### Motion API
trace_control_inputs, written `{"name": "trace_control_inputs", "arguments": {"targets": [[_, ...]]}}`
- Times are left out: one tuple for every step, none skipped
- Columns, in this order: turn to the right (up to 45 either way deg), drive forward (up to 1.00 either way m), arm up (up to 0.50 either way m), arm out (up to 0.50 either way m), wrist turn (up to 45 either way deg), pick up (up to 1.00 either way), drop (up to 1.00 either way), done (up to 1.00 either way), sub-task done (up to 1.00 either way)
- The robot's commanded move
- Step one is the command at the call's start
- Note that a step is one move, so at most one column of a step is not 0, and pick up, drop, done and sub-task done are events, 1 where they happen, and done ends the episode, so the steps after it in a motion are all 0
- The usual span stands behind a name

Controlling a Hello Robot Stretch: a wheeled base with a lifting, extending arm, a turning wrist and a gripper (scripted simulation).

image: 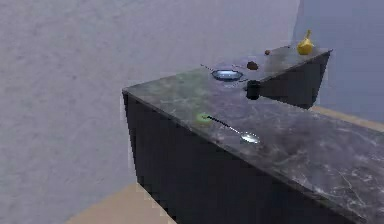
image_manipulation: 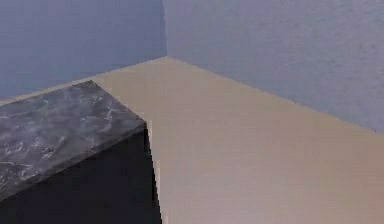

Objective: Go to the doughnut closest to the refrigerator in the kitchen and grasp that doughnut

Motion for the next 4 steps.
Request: {"name": "trace_control_inputs", "arguments": {"targets": [[-45.0, 0.0, 0.0, 0.0, 0.0, 0.0, 0.0, 0.0, 0.0], [-45.0, 0.0, 0.0, 0.0, 0.0, 0.0, 0.0, 0.0, 0.0], [-45.0, 0.0, 0.0, 0.0, 0.0, 0.0, 0.0, 0.0, 0.0], [-33.0, 0.0, 0.0, 0.0, 0.0, 0.0, 0.0, 0.0, 0.0]]}}
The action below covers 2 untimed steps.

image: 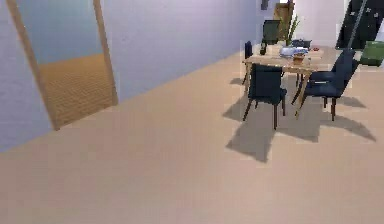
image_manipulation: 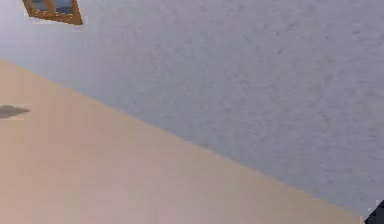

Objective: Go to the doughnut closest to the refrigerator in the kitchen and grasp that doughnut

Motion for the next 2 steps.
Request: {"name": "trace_control_inputs", "arguments": {"targets": [[0.0, 1.0, 0.0, 0.0, 0.0, 0.0, 0.0, 0.0, 0.0], [0.0, 1.0, 0.0, 0.0, 0.0, 0.0, 0.0, 0.0, 0.0]]}}
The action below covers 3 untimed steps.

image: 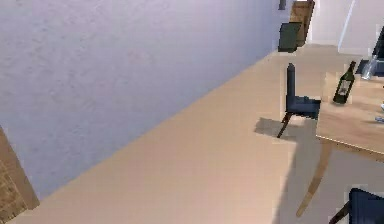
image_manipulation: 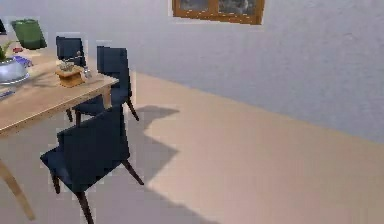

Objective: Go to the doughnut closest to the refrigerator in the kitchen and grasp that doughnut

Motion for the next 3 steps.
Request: {"name": "trace_control_inputs", "arguments": {"targets": [[0.0, 1.0, 0.0, 0.0, 0.0, 0.0, 0.0, 0.0, 0.0], [-6.0, 0.0, 0.0, 0.0, 0.0, 0.0, 0.0, 0.0, 0.0], [0.0, 0.2, 0.0, 0.0, 0.0, 0.0, 0.0, 0.0, 0.0]]}}
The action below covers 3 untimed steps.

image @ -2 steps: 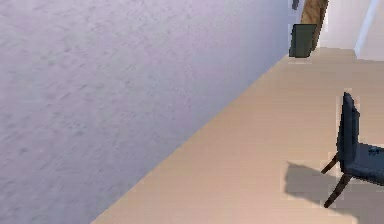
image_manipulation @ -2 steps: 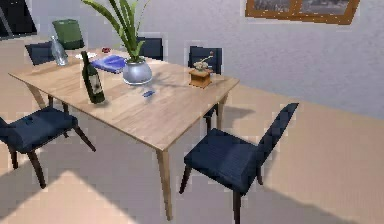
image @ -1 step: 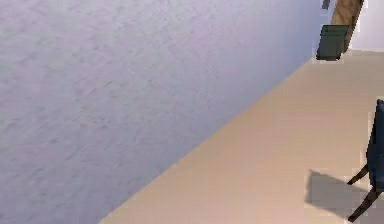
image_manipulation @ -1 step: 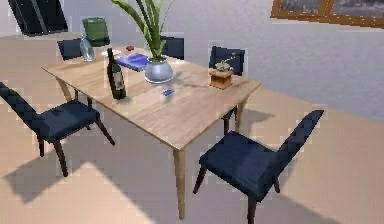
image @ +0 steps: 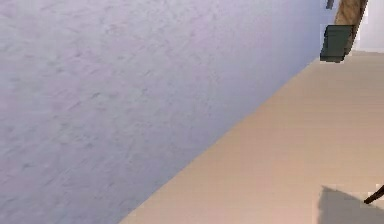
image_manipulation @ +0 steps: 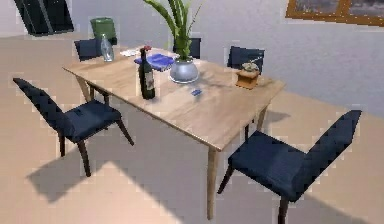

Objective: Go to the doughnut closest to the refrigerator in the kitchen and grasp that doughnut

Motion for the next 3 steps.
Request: {"name": "trace_control_inputs", "arguments": {"targets": [[21.0, 0.0, 0.0, 0.0, 0.0, 0.0, 0.0, 0.0, 0.0], [0.0, 1.0, 0.0, 0.0, 0.0, 0.0, 0.0, 0.0, 0.0], [9.0, 0.0, 0.0, 0.0, 0.0, 0.0, 0.0, 0.0, 0.0]]}}
